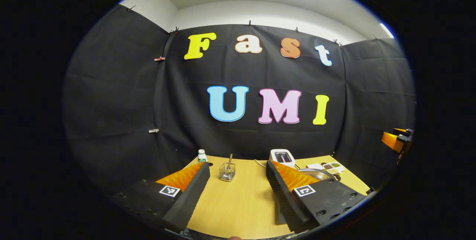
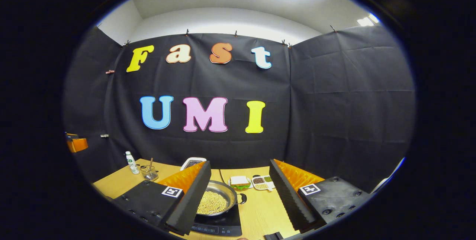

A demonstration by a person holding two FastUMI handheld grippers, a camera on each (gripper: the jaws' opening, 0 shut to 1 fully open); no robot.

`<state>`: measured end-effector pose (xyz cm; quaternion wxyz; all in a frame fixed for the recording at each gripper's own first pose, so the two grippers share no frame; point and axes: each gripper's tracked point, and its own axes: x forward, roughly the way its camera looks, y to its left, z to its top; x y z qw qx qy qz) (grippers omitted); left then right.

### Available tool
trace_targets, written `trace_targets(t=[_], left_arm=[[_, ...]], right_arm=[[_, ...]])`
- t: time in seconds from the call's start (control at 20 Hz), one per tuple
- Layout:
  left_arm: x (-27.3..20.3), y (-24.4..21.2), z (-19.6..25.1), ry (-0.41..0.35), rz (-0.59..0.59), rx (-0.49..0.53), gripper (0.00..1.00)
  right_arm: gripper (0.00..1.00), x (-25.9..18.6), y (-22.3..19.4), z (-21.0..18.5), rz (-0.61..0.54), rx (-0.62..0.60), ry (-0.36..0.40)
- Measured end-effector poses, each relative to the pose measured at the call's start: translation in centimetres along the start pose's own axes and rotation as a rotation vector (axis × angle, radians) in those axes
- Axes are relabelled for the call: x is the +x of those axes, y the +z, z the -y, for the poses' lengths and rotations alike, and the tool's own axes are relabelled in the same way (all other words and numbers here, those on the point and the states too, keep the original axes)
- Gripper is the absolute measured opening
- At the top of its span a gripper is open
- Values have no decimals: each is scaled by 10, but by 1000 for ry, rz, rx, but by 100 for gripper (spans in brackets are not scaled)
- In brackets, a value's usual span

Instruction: First push the handle of the pot to place it horizontally, then grasp the pot with both hands and set it on the induction cooktop.

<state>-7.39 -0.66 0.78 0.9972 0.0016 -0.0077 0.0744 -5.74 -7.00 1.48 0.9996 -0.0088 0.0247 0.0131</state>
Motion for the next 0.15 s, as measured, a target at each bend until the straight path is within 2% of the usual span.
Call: trace_targets(t=[0.05,0.15], left_arm=[[1,-1,-1,0,0,4,93],[4,-1,-2,-5,3,9,95]], right_arm=[[98,0,-1,0,-4,0,-1],[98,1,-5,-1,-17,7,-2]])
